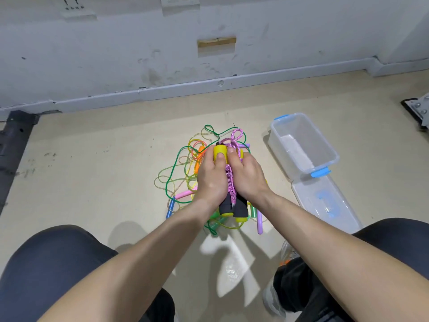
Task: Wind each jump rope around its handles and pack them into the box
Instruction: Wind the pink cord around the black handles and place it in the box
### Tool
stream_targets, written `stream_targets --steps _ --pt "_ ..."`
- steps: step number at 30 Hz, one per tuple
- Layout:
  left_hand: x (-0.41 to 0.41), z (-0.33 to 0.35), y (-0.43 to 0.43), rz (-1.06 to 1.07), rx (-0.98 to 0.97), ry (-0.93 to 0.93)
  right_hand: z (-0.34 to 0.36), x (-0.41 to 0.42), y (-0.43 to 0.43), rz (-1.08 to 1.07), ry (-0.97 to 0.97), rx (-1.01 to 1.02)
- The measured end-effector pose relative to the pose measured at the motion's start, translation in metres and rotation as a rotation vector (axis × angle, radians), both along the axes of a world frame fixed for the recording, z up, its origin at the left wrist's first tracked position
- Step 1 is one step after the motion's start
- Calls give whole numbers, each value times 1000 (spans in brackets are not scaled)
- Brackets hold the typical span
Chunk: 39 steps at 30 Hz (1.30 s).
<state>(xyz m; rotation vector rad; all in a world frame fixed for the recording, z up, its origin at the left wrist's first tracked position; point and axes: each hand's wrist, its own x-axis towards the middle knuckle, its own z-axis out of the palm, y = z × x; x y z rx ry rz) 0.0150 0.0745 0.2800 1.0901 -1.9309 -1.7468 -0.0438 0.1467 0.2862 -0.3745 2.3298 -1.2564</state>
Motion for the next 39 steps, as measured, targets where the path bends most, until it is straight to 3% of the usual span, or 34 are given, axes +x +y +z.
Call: stream_targets --steps 4,10,16,22,27,31,34,39 --pt "5 -7 6 -49 -221 22 -4 0 1 -16 -28 23" --pt "14 -16 6 -122 -359 81 -9 3 2 -26 -75 49" --pt "17 -12 0 -226 -172 4 -4 6 4 -77 -74 34" --pt "26 -13 -11 -272 376 137 -4 6 4 40 -161 -43" --pt "30 -17 -30 -278 345 144 -1 3 2 -10 -459 -303" --pt "33 -17 -34 -331 272 90 9 -16 10 36 -232 -124" --pt "35 -16 -28 -421 249 76 17 -25 14 7 -321 -198" --pt "41 -10 -19 -519 185 31 12 -37 15 33 -75 -260"
